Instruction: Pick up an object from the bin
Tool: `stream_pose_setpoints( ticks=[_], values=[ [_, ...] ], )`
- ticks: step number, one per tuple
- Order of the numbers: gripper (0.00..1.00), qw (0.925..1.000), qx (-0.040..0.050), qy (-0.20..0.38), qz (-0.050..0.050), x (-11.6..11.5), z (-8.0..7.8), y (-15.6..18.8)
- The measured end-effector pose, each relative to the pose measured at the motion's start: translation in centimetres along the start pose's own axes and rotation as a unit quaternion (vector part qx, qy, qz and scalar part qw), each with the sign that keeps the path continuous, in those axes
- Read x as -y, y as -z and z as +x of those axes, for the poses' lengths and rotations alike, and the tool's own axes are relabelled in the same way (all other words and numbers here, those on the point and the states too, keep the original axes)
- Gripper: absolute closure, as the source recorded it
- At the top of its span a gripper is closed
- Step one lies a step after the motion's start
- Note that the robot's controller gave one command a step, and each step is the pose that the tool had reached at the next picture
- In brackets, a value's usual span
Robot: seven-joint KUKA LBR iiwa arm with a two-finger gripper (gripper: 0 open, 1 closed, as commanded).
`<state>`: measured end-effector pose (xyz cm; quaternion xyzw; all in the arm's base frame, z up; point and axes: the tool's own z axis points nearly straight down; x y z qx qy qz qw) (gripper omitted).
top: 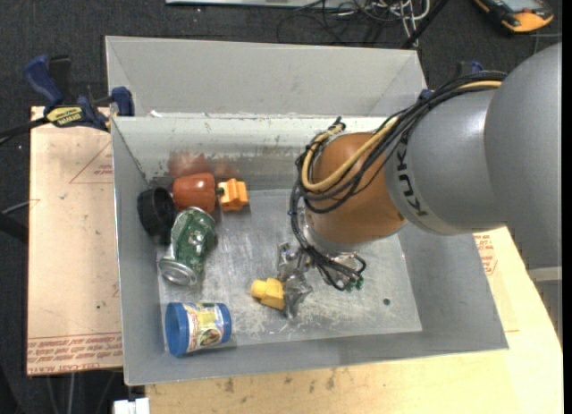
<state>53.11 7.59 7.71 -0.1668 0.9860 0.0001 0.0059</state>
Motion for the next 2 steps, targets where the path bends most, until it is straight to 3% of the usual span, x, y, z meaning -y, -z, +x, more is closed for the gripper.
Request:
stream_pose_setpoints(
  ticks=[1,2],
  values=[
    [1.0,1.0,0.0001,0.0,0.0,0.0,0.0,0.0],
    [1.0,0.9998,-0.0046,0.018,-0.002,0.4,-1.1,4.5]
  ],
)
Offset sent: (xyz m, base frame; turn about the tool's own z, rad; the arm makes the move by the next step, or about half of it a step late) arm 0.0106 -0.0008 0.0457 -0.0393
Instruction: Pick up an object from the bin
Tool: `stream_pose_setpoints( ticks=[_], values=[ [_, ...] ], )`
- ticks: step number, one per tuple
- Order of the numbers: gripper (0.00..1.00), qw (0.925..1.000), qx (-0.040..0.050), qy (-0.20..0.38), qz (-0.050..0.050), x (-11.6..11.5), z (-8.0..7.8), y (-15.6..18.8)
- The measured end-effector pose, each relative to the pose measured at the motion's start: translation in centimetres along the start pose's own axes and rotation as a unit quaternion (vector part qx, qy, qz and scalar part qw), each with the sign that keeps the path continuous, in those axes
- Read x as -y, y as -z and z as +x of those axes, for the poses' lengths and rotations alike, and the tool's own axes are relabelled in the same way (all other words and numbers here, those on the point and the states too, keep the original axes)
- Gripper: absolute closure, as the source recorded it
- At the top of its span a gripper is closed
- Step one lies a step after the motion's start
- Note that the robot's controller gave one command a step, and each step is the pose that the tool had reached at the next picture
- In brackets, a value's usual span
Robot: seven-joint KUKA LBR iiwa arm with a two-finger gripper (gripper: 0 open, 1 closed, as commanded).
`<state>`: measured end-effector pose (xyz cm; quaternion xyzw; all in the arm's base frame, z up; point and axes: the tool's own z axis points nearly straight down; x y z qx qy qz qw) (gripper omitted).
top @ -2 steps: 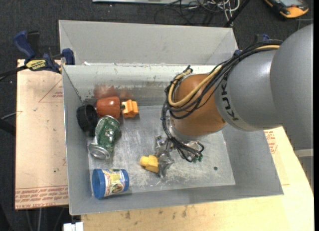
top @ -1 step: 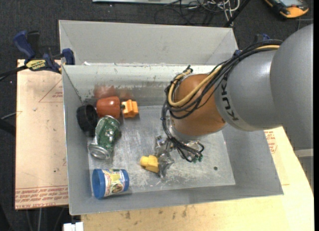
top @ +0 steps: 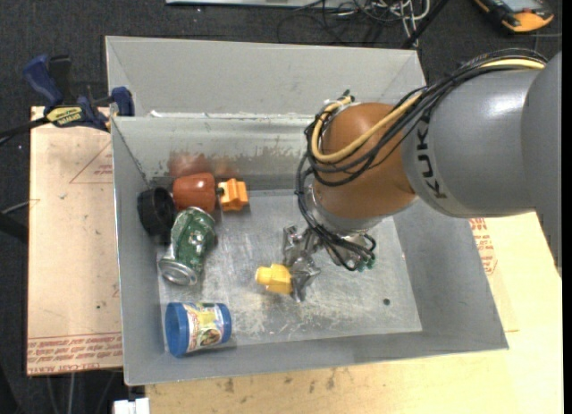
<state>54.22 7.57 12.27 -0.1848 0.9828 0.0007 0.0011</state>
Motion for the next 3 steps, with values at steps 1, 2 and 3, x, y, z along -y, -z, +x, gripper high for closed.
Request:
stream_pose_setpoints(
  ticks=[1,2,3],
  values=[
    [1.0,1.0,0.0,0.0,0.0,0.0,0.0,0.0],
    [1.0,0.9999,-0.0042,-0.01,-0.001,-0.9,0.1,4.1],
    [1.0,1.0,-0.0019,-0.006,0.0,-1.9,0.5,10.3]
  ],
)
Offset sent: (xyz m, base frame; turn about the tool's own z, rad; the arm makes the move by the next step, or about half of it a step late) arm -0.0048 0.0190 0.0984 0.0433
